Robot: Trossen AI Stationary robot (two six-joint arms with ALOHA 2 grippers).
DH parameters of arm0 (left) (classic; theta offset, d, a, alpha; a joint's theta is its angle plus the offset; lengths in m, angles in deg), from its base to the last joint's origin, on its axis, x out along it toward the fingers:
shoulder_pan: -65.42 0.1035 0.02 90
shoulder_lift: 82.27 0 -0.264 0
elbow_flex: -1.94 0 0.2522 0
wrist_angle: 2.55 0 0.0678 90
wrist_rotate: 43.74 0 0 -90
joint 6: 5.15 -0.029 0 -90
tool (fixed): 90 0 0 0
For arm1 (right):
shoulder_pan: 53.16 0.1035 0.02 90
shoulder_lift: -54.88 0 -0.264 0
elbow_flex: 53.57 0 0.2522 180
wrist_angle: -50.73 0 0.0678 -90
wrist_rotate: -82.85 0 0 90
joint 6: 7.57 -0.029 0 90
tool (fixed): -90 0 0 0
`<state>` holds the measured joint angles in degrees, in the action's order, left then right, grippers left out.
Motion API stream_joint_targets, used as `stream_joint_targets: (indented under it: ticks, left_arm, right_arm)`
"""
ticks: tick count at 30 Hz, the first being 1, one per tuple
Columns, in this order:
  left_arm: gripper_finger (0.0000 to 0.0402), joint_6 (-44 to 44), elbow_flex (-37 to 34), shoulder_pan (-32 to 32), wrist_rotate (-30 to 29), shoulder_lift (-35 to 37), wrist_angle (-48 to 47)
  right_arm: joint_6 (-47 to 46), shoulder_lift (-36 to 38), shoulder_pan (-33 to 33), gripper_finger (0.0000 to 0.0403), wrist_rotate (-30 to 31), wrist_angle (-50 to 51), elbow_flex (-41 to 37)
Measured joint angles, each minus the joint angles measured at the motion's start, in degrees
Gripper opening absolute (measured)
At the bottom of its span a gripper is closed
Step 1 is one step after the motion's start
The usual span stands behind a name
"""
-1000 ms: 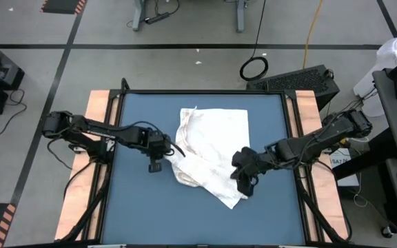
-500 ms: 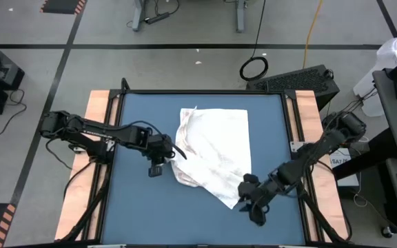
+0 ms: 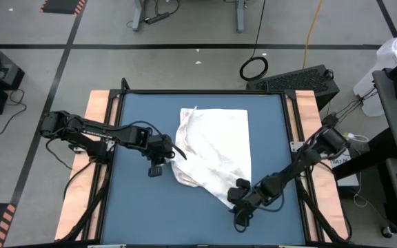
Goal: Roll towel
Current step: Fold the white towel
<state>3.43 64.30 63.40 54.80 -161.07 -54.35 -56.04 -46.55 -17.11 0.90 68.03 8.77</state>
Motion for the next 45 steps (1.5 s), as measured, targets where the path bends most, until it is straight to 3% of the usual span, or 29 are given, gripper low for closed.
stream_joint_targets:
  ticks: [4,9,16,23,29,36,45]
  left_arm:
    - [0.0000,-0.11,0.00,0.00,0.04,0.00,-0.02]
    - [0.0005,0.31,0.00,0.00,0.04,0.00,-0.48]
    - [0.0080,1.53,-0.48,0.00,-1.46,0.00,-8.40]
    - [0.0184,-0.02,-6.93,-0.01,-2.30,0.50,-7.23]
    - [0.0242,-1.52,-9.07,-0.26,-4.07,0.87,-4.89]
    - [0.0262,-1.65,-8.96,-0.26,-2.75,1.64,-1.48]
    - [0.0263,-9.00,-8.98,0.17,-15.18,1.66,5.20]
  right_arm:
    - [-3.39,-1.56,0.00,0.0168,0.75,-0.19,0.13]
    - [-3.21,-1.33,-0.02,0.0103,1.45,0.62,0.00]
    - [-1.38,-1.39,0.00,0.0008,1.30,1.09,-0.02]
    - [-1.44,-0.35,0.05,0.0004,0.44,1.36,0.39]
    - [-0.90,1.64,0.11,0.0002,-4.67,1.65,1.77]
    - [-1.88,2.99,0.08,0.0001,-5.33,1.34,1.81]
    - [-3.53,3.03,0.07,0.0000,-5.48,1.04,1.83]
